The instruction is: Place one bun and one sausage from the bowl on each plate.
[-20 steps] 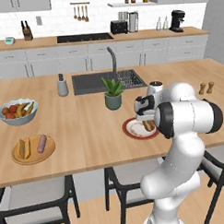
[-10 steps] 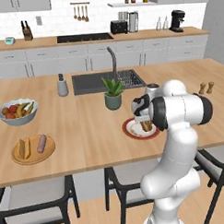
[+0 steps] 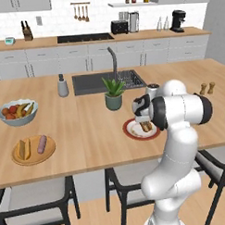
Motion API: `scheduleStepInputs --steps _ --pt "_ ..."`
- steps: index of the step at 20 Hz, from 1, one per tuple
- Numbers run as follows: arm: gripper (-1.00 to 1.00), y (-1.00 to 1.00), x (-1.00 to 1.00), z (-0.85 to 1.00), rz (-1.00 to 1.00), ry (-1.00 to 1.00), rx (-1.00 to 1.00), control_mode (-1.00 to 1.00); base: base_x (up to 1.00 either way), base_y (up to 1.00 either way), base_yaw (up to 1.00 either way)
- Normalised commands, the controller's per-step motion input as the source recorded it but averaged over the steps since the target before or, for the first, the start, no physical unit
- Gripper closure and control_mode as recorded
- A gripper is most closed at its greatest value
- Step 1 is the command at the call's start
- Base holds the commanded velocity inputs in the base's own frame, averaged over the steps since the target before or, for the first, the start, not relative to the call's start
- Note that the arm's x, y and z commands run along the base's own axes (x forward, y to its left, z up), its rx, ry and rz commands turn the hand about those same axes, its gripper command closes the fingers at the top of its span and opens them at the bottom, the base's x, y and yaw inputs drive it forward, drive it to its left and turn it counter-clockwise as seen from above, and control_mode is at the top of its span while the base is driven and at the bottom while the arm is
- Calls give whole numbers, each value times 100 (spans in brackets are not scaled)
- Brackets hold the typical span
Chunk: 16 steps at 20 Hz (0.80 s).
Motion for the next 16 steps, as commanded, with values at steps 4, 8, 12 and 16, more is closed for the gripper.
scheduleStepInputs --steps 4,8,12,16 --pt "-100 0 -44 38 -1 0 0 -100 0 0 0" --pt "-100 0 -56 69 0 0 0 -100 0 0 0" --pt "-100 -3 -88 53 0 0 0 -100 0 0 0" --pt "-100 0 -100 33 0 0 0 -100 0 0 0"
